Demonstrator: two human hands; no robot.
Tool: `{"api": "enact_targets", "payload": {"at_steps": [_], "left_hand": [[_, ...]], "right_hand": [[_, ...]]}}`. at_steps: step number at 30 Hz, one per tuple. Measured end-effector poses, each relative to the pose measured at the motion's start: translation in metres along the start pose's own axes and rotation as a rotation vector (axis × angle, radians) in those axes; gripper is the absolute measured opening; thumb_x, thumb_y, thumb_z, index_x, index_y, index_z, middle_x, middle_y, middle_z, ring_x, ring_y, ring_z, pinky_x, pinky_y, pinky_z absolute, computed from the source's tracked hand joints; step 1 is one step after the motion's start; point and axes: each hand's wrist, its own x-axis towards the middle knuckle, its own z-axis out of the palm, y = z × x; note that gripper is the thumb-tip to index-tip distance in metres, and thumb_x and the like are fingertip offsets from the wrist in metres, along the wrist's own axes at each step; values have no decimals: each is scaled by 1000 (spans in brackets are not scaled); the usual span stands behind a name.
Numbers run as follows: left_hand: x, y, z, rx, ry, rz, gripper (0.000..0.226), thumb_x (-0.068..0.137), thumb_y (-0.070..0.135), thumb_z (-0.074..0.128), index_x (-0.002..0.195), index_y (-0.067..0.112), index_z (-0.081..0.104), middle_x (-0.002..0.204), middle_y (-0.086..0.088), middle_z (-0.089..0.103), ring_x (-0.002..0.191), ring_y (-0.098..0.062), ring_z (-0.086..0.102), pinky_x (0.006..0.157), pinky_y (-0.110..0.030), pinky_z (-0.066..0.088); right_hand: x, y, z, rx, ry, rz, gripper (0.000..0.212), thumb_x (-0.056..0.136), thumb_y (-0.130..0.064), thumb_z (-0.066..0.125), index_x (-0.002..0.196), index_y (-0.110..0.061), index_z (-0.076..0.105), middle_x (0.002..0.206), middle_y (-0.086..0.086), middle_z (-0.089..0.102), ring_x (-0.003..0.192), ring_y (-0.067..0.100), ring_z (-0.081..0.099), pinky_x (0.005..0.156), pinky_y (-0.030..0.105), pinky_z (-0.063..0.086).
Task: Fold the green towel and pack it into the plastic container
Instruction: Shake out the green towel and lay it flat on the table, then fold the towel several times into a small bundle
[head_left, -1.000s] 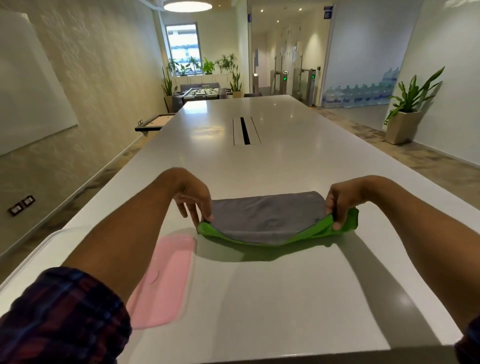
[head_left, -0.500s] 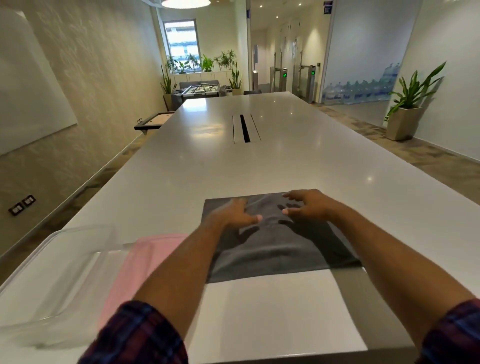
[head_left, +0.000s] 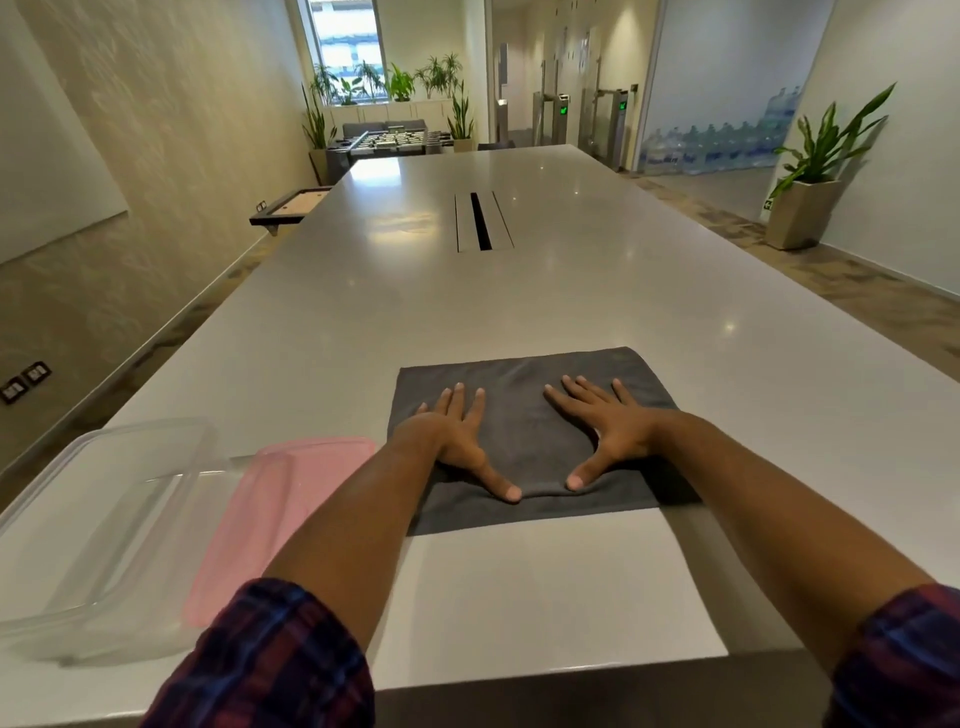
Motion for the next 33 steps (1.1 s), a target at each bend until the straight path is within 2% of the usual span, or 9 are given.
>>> {"api": "enact_targets", "payload": {"at_steps": [4,6,10,12,14,18,25,28,33], "left_hand": [[-1,-8,-6,21,-23,36,172,25,101,62,153,33,-30,161,4,-38,151,-19,-29,124,-56,-9],[0,-11,-8,-28,16,42,159,38,102,56,157,31,-20,165,4,-29,154,-20,-22,124,-56,-7],[11,-4,-11,-124,249,22,130,62,104,23,161,19,18,170,-7,6,157,-25,5,122,-61,-2],[17,0,-4,-151,314,-7,122,69,99,14,161,18,19,170,-8,8,157,-26,4,121,-62,-5],[21,1,12,-156,369,-18,115,75,94,12,162,20,8,171,-5,-1,157,-23,-5,122,-59,-10],[24,-1,38,-134,566,-15,104,82,87,10,162,22,8,171,-1,2,157,-19,-3,124,-55,-4],[25,-2,41,-203,698,9,88,91,75,26,159,19,26,168,-1,21,156,-22,11,126,-52,2],[16,5,39,-151,842,22,71,97,59,38,152,16,41,162,-4,36,154,-30,19,126,-52,1],[5,47,21,-257,998,139,48,100,31,36,142,17,54,150,-5,54,149,-26,33,126,-54,1]], "right_hand": [[-3,8,-7,64,-69,-16,140,49,-94,67,157,-48,-11,166,-15,-24,150,8,-28,119,50,-25],[0,7,-10,91,-61,12,129,55,-97,58,158,-49,-3,168,-13,-18,153,9,-21,121,50,-21],[17,-12,-2,-1,167,72,103,74,-98,23,160,-42,12,171,-5,3,157,17,-1,122,54,-10],[26,-21,9,-11,281,96,95,81,-92,14,160,-41,16,171,-3,9,157,18,4,123,53,-6],[30,-23,20,-4,326,118,91,83,-90,10,160,-41,15,171,-5,8,157,16,4,125,50,-3],[34,-14,22,5,366,135,86,85,-87,10,160,-45,13,171,-8,5,157,13,2,126,45,-3],[31,-18,21,8,483,165,78,96,-75,21,162,-34,17,170,-1,15,157,17,11,127,45,1],[23,-28,20,-105,605,121,67,102,-63,26,161,-32,23,167,-1,28,154,17,23,127,47,9],[26,-77,17,-109,748,70,57,106,-49,28,157,-24,35,161,1,40,148,17,36,124,47,21]]}}
